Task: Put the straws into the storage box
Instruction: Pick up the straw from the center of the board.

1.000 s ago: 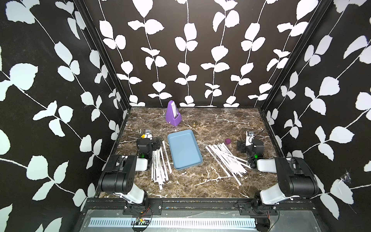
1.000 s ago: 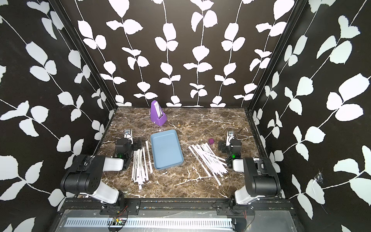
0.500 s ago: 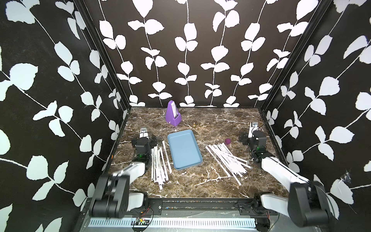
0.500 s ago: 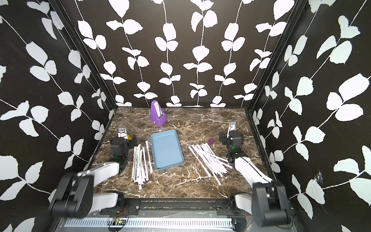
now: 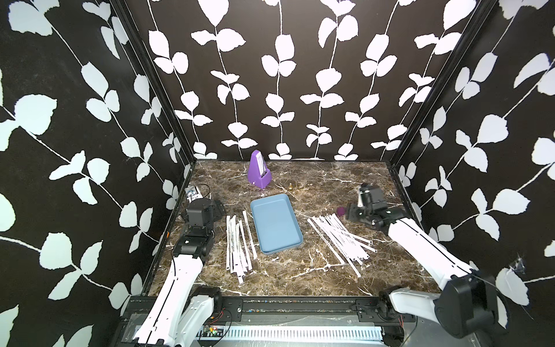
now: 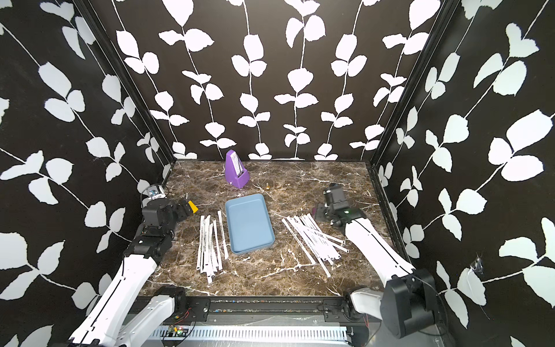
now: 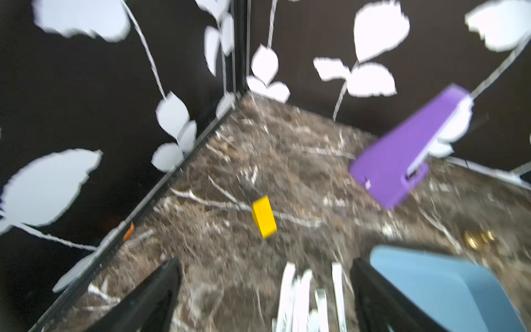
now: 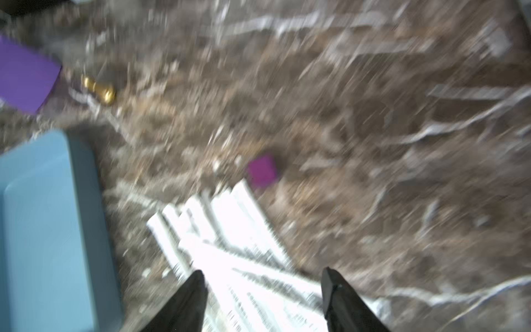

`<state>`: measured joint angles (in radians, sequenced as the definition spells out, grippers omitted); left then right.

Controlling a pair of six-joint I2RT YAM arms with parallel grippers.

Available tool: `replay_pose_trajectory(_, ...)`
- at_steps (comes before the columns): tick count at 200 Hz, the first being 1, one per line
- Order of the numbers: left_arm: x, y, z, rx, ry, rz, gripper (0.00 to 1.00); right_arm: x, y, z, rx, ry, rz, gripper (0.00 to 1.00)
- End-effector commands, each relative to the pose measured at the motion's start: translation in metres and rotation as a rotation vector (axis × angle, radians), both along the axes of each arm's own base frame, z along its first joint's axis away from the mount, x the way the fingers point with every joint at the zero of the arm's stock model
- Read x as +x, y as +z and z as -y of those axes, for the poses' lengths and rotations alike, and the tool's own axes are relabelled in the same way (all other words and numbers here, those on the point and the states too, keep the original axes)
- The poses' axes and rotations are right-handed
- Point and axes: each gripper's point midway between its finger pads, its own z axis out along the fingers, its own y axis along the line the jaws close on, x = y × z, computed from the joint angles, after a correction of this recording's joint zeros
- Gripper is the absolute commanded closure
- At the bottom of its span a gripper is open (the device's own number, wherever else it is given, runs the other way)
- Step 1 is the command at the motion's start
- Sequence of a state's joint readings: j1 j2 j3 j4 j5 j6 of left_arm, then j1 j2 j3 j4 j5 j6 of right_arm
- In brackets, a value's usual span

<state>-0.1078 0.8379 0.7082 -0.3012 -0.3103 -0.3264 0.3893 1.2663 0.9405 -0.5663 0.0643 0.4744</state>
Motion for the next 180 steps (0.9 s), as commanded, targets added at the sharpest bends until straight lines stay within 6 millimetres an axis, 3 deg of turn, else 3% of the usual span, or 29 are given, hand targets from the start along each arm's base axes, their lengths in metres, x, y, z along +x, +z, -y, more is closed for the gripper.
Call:
replay_pose_trajectory(1, -0.016, -0.019, 0.034, -0.116, -0.165, -0.181, 0.26, -0.045, -0.013, -0.011, -0.106, 0.103, -0.161, 0.6)
replay_pose_trajectory(9, -0.021, -0.031, 0.042, -0.155, -0.183, -0.24, 0.33, -0.049, -0.017, -0.016, -0.132, 0.144, -0.172, 0.66)
replay_pose_trajectory(30, -0.032, -0.054, 0.063, -0.166, -0.239, -0.332, 0.37, -0.051, -0.03, -0.036, -0.127, 0.244, -0.243, 0.74)
replay_pose_trajectory(78, -0.035, -0.076, 0.098, -0.205, -0.356, -0.405, 0.29, -0.043, -0.058, -0.074, -0.182, 0.408, -0.327, 0.66)
replay_pose_trajectory(127, -0.027, -0.085, 0.12, -0.236, -0.449, -0.426, 0.29, -0.035, -0.085, -0.092, -0.159, 0.445, -0.374, 0.64)
replay_pose_trajectory(180, -0.018, -0.092, 0.134, -0.253, -0.509, -0.432, 0.31, -0.03, -0.111, -0.091, -0.207, 0.456, -0.409, 0.69)
